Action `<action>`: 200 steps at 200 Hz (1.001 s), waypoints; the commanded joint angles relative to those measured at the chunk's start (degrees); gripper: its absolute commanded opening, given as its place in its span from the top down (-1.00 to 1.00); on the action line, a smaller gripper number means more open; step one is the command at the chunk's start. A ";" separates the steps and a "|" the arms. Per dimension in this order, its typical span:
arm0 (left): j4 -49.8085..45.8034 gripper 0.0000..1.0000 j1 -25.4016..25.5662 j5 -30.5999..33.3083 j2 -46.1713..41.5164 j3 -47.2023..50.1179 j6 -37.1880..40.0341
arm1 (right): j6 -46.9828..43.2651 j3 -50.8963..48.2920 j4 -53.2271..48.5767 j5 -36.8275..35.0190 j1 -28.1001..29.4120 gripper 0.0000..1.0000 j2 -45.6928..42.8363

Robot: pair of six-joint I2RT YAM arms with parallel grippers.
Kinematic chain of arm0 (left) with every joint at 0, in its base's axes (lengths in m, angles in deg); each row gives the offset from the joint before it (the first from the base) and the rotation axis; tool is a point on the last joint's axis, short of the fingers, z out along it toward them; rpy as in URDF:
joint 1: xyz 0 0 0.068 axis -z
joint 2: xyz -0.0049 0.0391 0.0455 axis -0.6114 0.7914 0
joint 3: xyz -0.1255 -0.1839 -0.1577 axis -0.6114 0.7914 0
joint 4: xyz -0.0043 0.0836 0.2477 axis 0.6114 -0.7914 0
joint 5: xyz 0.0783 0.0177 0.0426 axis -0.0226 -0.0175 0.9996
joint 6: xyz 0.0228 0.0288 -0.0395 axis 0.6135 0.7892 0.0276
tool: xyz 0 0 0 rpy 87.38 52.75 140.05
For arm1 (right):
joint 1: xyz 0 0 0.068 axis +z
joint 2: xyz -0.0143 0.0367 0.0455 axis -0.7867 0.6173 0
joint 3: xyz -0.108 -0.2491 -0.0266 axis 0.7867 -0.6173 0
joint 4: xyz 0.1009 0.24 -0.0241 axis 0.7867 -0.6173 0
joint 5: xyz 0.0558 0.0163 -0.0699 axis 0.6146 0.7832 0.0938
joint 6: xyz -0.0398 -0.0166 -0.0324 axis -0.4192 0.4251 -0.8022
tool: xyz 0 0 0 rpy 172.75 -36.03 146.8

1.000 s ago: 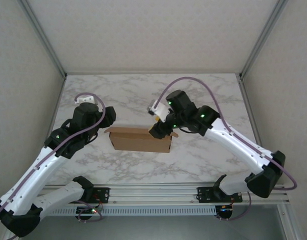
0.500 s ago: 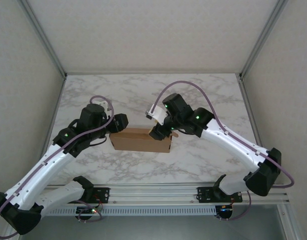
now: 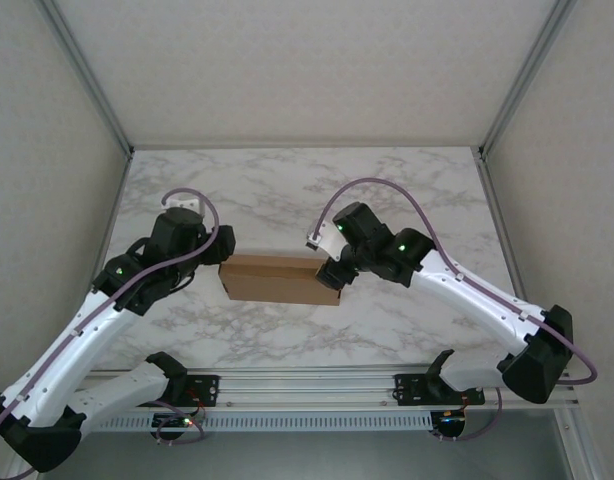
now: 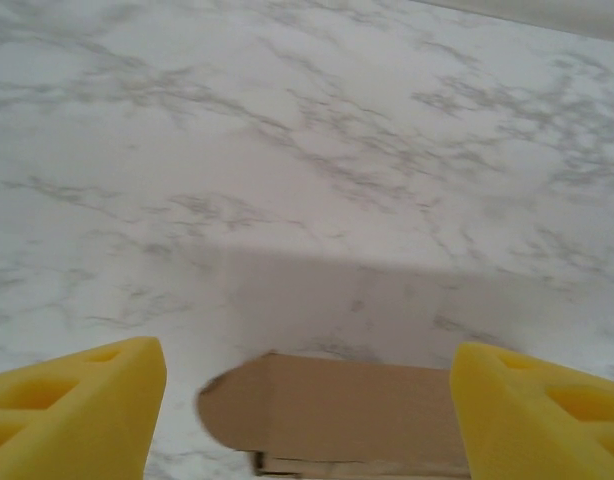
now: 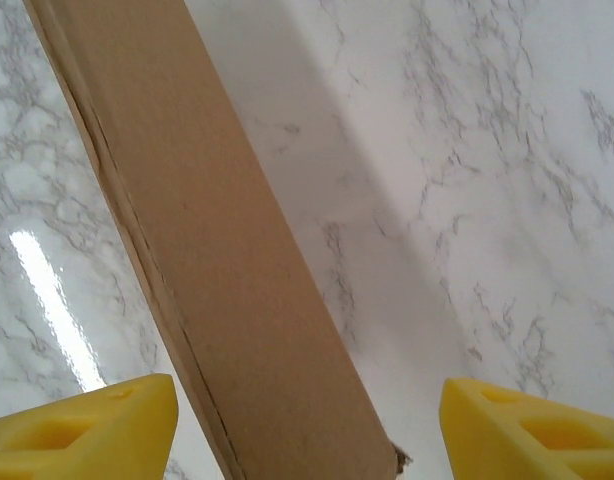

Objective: Fold the paper box

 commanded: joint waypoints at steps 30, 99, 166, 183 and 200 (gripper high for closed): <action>0.04 -0.54 -2.88 7.21 -1.26 4.17 1.58 | 1.23 -3.31 0.84 -3.92 -0.38 -0.37 -2.21; 14.86 -0.54 -12.04 -10.38 -0.99 13.81 -3.40 | 1.98 -2.08 2.21 -1.37 -2.35 -0.08 -0.40; 23.69 -0.42 -18.20 -22.45 -1.36 20.06 -5.23 | 1.43 -0.06 2.42 4.65 -3.42 0.35 1.57; 24.42 -0.38 -18.21 -23.85 -1.79 20.73 -5.52 | 0.91 -0.21 3.16 5.28 -3.42 0.42 1.20; 24.17 -0.33 -18.22 -24.73 -2.73 20.97 -5.23 | 0.43 -0.34 4.03 5.86 -3.52 0.47 0.66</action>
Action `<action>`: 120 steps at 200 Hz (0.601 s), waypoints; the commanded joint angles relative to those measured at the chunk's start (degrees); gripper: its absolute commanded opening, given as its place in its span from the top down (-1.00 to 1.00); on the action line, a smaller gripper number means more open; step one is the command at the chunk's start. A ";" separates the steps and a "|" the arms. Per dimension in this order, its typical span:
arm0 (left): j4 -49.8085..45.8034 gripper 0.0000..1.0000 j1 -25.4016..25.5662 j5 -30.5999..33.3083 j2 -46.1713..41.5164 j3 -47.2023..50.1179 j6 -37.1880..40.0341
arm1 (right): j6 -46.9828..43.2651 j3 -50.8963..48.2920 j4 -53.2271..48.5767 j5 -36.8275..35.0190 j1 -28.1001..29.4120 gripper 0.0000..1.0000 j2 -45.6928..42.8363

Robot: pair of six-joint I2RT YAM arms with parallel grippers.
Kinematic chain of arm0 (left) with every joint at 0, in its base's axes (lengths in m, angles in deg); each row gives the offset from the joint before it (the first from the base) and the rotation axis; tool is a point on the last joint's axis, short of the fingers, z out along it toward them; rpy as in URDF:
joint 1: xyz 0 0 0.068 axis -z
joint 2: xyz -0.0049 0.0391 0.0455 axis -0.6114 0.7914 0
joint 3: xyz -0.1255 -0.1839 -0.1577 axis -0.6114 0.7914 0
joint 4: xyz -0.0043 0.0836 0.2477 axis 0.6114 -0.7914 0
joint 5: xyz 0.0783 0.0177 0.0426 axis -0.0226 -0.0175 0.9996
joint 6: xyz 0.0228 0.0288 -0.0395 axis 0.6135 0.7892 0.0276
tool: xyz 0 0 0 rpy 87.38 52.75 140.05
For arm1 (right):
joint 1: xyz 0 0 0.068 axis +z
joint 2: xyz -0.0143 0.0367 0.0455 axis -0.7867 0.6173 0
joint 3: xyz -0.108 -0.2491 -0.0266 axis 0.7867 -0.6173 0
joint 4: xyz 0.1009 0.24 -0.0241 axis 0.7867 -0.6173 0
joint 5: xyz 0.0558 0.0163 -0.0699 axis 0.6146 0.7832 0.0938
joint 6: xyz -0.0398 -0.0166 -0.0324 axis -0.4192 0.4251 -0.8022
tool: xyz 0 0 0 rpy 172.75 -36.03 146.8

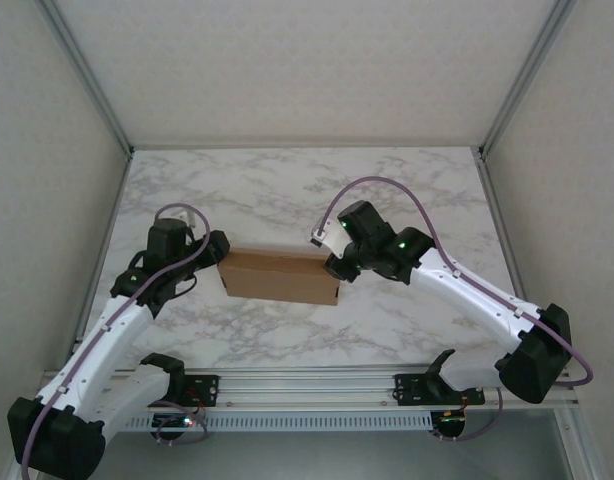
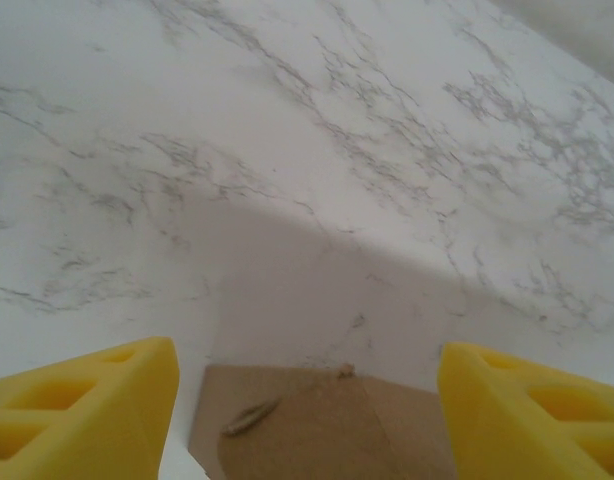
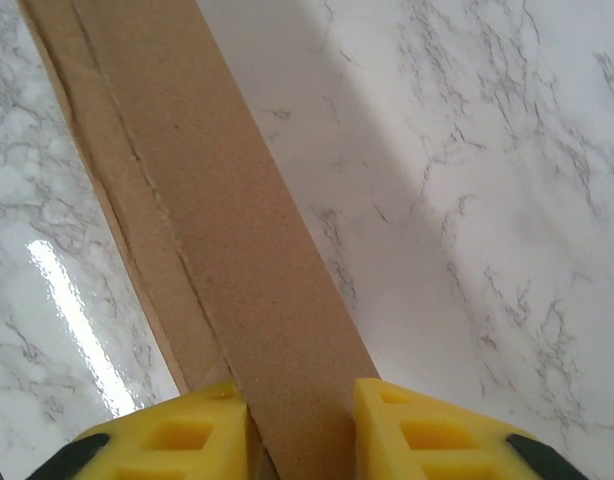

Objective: Fold the paper box

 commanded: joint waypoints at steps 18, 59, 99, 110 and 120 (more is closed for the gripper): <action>1.99 -0.29 -0.68 -3.81 -2.74 1.04 -0.45 | -0.56 1.40 2.05 3.24 -0.83 0.50 -0.51; 1.70 -0.23 -0.69 -6.35 -3.93 1.79 -1.90 | 2.40 3.79 0.82 4.86 -3.12 0.55 0.71; 0.71 -0.30 -0.67 -6.76 -4.38 0.44 -1.07 | 3.28 5.83 -1.58 7.80 -5.06 0.53 1.91; 0.68 -0.32 -0.69 -7.25 -4.56 0.12 -0.69 | 3.32 6.20 -1.95 8.41 -5.36 0.56 2.00; 1.27 -0.32 -0.67 -8.65 -4.63 0.32 -0.45 | 2.77 6.48 -2.50 8.55 -5.60 0.67 2.20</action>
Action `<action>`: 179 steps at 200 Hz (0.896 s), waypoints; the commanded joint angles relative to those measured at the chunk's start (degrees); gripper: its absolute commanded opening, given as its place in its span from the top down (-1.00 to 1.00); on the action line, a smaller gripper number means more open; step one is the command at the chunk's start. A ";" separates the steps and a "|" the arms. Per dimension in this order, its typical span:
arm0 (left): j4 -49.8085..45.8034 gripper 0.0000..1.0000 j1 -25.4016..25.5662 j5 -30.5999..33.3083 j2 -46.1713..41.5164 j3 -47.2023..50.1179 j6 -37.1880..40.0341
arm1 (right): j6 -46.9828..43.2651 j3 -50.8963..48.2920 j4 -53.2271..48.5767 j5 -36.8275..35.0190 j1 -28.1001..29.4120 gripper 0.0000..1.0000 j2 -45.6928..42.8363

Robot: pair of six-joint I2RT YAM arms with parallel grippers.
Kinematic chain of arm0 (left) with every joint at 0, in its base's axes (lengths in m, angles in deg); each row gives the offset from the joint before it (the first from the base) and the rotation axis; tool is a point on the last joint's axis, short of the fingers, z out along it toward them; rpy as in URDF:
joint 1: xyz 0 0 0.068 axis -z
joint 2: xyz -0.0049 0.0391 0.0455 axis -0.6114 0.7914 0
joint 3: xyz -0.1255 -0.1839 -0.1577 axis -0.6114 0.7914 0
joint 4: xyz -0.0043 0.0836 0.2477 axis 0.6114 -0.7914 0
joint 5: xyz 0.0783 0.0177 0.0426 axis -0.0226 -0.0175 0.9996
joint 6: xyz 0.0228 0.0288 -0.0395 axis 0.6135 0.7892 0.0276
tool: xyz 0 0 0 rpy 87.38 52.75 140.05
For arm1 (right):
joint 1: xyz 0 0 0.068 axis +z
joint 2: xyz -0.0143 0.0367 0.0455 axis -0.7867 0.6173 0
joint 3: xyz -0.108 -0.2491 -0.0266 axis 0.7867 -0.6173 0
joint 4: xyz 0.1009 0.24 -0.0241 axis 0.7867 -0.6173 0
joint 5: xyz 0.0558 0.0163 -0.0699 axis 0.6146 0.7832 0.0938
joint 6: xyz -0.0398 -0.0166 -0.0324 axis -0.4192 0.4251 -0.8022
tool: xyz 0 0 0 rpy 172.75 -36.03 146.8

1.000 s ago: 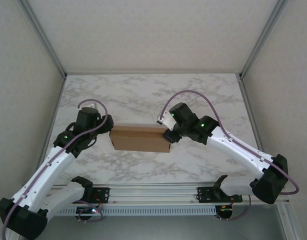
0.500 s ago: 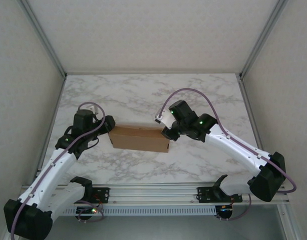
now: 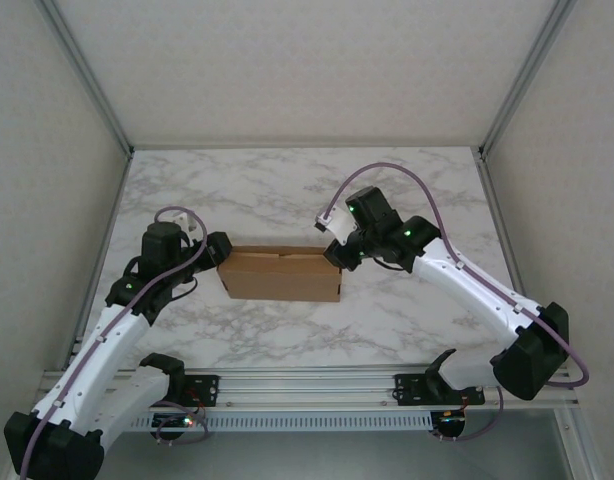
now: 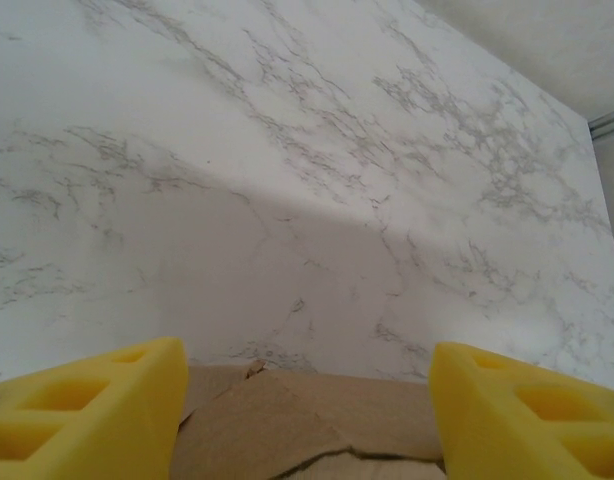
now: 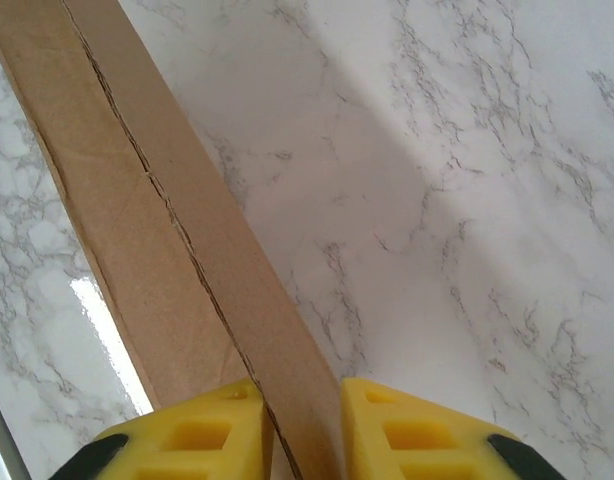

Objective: Fold the paper box

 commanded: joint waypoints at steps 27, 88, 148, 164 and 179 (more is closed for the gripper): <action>4.18 -0.34 -0.51 -9.50 -1.21 1.25 -0.51 | -1.20 2.12 -1.47 0.36 -0.97 0.73 0.61; 0.53 -0.44 1.25 -0.23 -0.68 -4.44 10.05 | -17.87 -4.18 6.76 3.19 -3.03 0.78 -4.04; 5.53 -0.19 1.31 2.11 -1.19 7.05 -5.09 | 10.91 -1.96 7.13 8.28 -7.70 0.34 2.10; 10.35 -0.03 1.81 -2.32 -1.46 13.50 -10.98 | 16.47 -1.61 4.14 8.56 -7.68 0.30 7.95; 14.43 0.04 2.97 -4.05 -2.38 17.49 -14.04 | 19.61 -3.46 5.97 10.19 -7.72 0.23 11.87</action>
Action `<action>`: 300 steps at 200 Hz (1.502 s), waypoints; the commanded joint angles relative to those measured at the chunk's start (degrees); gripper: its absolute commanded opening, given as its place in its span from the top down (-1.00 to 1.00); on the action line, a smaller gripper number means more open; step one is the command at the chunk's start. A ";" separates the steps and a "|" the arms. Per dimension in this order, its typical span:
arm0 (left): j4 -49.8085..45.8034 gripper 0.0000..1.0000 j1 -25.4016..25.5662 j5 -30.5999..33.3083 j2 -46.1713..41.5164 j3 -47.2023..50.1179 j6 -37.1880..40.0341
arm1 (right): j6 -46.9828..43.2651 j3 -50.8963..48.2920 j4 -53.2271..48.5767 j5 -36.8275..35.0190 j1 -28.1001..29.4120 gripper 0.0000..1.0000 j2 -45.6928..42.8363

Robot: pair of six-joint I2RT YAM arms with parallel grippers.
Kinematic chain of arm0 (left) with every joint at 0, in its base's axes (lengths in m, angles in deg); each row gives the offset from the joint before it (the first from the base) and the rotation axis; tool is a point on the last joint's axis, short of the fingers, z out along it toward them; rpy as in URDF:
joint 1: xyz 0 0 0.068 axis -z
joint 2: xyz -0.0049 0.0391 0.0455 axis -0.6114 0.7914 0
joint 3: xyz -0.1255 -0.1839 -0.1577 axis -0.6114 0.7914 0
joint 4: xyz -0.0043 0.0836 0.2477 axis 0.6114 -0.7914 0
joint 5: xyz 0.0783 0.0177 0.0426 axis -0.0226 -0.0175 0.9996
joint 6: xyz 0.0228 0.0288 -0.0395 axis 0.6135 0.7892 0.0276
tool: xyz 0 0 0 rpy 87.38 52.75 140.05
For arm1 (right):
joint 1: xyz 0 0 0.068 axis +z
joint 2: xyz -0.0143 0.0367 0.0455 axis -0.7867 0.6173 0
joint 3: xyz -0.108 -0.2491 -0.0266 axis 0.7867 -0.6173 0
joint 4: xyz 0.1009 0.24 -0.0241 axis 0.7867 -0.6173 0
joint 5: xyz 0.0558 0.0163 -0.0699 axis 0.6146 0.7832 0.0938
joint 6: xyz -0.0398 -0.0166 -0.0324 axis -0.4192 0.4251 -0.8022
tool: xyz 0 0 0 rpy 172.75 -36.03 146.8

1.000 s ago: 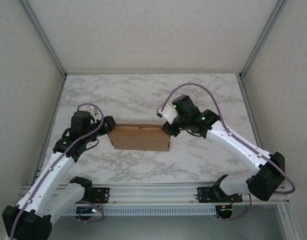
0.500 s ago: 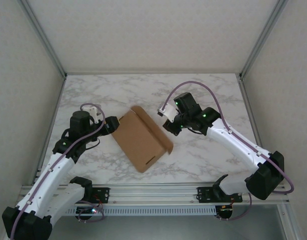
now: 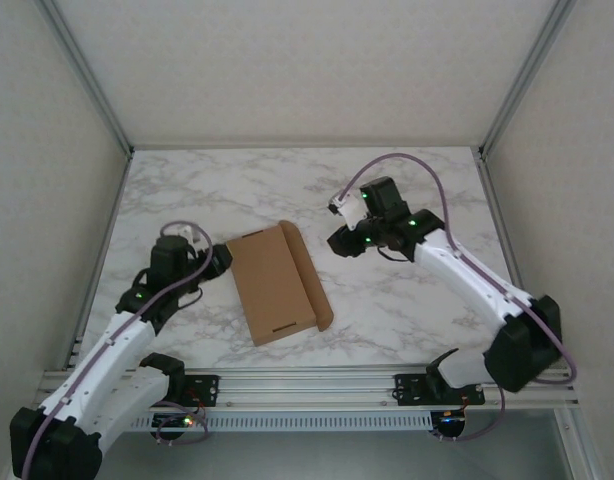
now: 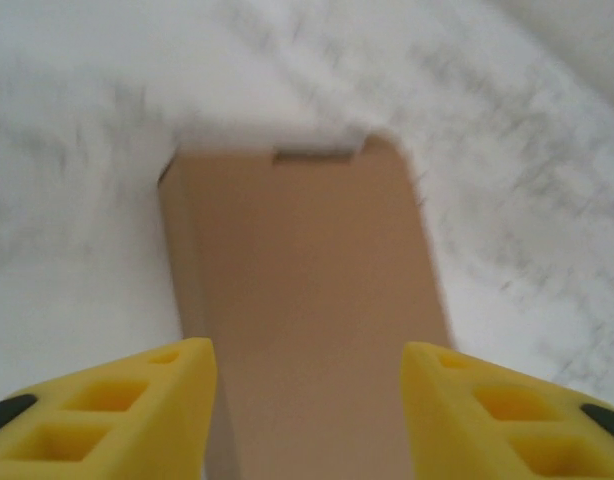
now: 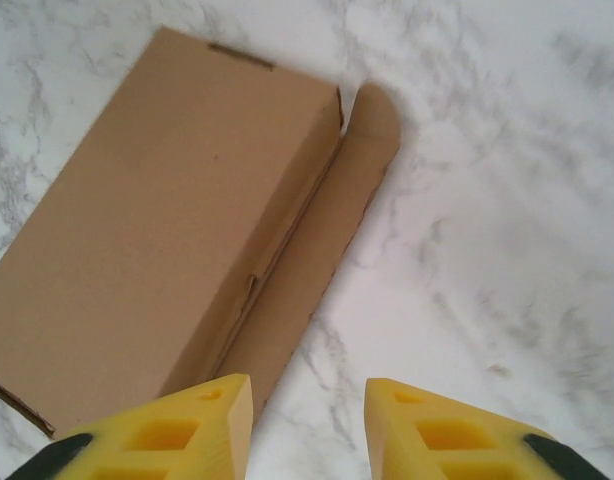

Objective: Fold the paper box

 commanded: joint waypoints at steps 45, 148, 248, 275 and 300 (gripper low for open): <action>11.17 0.06 2.32 -5.08 -2.68 9.62 -11.56 | 23.90 3.27 0.90 7.54 -0.88 -0.01 20.57; 11.94 0.07 3.34 -4.21 0.82 11.15 -13.66 | 25.83 6.02 6.30 21.96 -0.91 0.16 34.63; 11.29 0.08 3.53 -3.11 0.04 11.89 -13.91 | 21.64 7.91 2.29 18.47 -0.98 0.79 31.12; 7.42 0.01 3.47 -0.66 -3.14 9.49 -12.30 | 16.22 12.12 -5.06 11.13 -0.95 0.85 26.64; 3.79 -0.05 3.49 0.98 -4.36 6.33 -10.27 | 10.53 18.16 -12.71 4.17 -0.13 0.85 24.03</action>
